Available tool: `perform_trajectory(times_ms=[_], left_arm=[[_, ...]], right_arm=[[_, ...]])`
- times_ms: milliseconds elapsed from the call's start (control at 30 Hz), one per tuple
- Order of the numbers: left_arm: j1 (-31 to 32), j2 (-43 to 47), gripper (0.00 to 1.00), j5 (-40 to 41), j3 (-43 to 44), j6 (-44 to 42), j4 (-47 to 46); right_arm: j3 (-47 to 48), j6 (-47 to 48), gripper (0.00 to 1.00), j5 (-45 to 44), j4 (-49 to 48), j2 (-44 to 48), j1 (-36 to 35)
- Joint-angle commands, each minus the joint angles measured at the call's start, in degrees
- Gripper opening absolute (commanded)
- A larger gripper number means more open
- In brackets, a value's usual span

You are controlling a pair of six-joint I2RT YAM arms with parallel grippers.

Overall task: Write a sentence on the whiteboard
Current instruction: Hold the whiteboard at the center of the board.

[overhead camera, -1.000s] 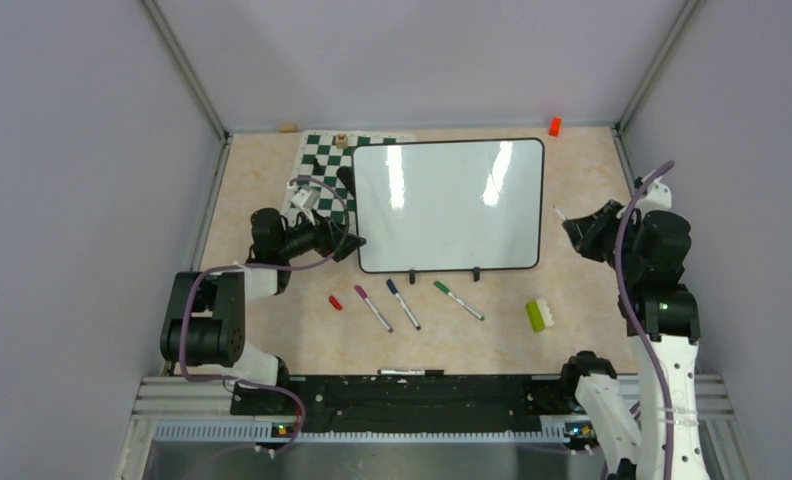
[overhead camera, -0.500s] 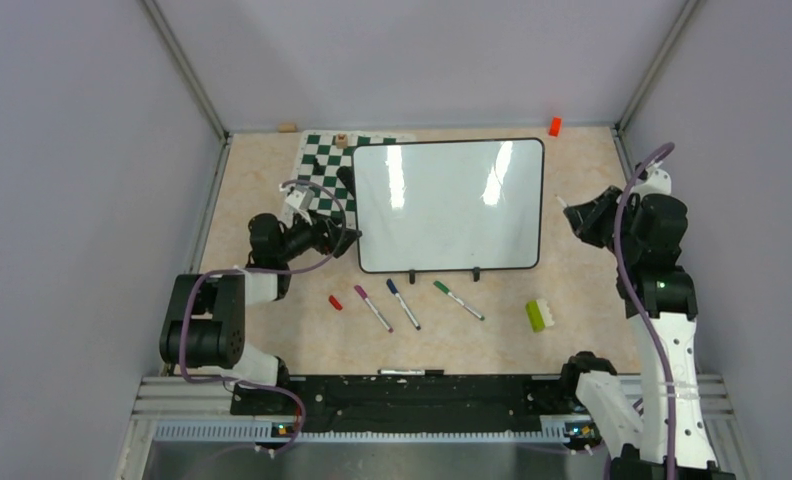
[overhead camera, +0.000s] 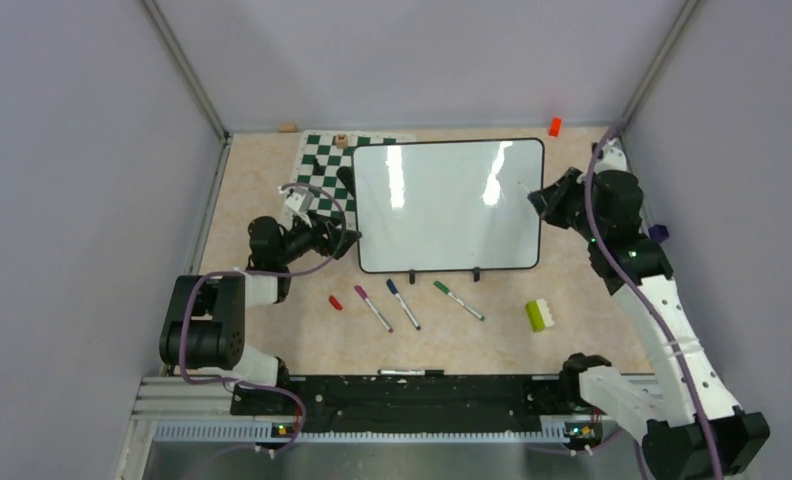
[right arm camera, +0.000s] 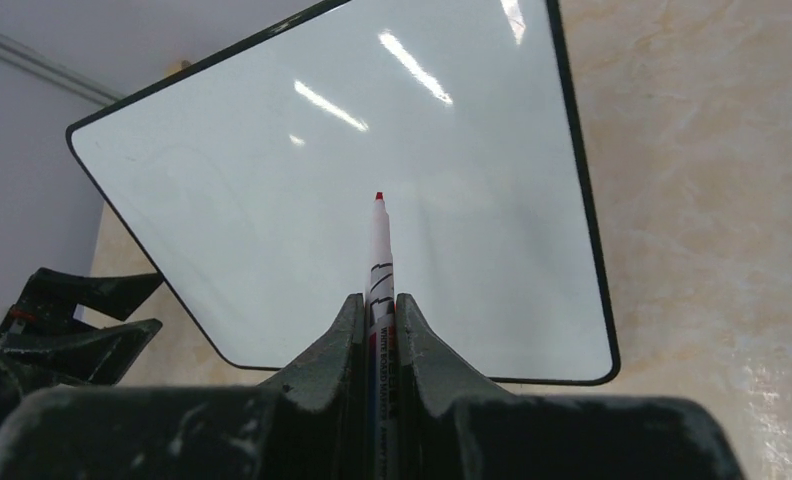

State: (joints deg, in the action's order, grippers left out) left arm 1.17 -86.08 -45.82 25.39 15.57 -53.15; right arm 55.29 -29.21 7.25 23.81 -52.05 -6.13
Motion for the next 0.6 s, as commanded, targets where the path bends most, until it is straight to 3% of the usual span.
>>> perform_trajectory(times_ms=[0, 333, 467, 567], left_arm=[[-0.35, 0.18, 0.86, -1.55, 1.24, 0.12, -2.71], [-0.26, -1.14, 0.84, -3.44, 2.54, -0.19, -2.07], [-0.27, -1.01, 0.86, -3.65, 2.21, -0.45, -2.4], [-0.29, -1.17, 0.98, -4.04, 2.21, -0.46, -2.54]], right_arm=[[6.75, 0.13, 0.0, -12.07, -4.16, -2.96, -11.23], [12.94, 6.48, 0.0, -43.98, -4.48, -12.99, -44.92], [10.56, 4.44, 0.0, -52.98, -5.87, -15.79, -52.73], [7.74, 1.78, 0.0, -56.86, -5.59, -15.69, -54.09]])
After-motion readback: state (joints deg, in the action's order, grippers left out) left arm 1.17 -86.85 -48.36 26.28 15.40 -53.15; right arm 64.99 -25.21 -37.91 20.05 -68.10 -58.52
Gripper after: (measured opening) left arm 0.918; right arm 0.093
